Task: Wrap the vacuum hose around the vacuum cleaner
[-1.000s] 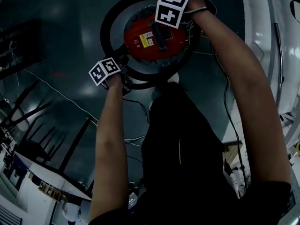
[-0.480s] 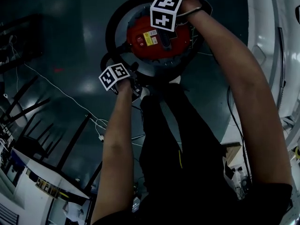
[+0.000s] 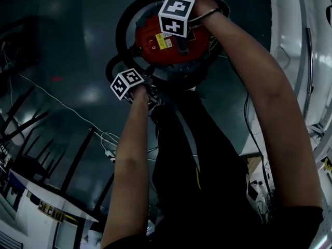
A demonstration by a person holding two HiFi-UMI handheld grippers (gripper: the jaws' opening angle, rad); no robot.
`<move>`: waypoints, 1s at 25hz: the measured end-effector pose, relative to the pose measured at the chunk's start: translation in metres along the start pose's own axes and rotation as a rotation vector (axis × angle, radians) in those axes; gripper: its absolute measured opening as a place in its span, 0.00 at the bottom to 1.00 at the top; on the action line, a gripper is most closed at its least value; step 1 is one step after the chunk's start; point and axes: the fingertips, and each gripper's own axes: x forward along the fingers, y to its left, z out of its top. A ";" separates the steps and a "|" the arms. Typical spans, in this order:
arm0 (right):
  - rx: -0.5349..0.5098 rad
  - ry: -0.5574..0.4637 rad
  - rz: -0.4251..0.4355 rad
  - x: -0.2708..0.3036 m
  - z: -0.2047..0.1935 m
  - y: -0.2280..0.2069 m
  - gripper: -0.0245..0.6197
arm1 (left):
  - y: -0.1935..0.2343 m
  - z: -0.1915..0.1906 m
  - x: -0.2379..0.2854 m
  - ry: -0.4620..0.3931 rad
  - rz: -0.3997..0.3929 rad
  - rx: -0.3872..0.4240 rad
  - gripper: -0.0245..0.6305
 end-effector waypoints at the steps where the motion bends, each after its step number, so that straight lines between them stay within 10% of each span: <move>1: -0.010 0.003 -0.010 0.003 0.001 0.000 0.30 | 0.002 0.002 0.003 0.000 0.003 -0.005 0.27; 12: -0.022 0.013 -0.067 0.023 0.007 0.002 0.31 | 0.030 0.028 0.006 -0.024 0.123 0.145 0.27; 25: -0.060 0.005 -0.097 0.044 0.021 0.012 0.32 | 0.051 0.031 0.040 -0.018 0.106 0.064 0.27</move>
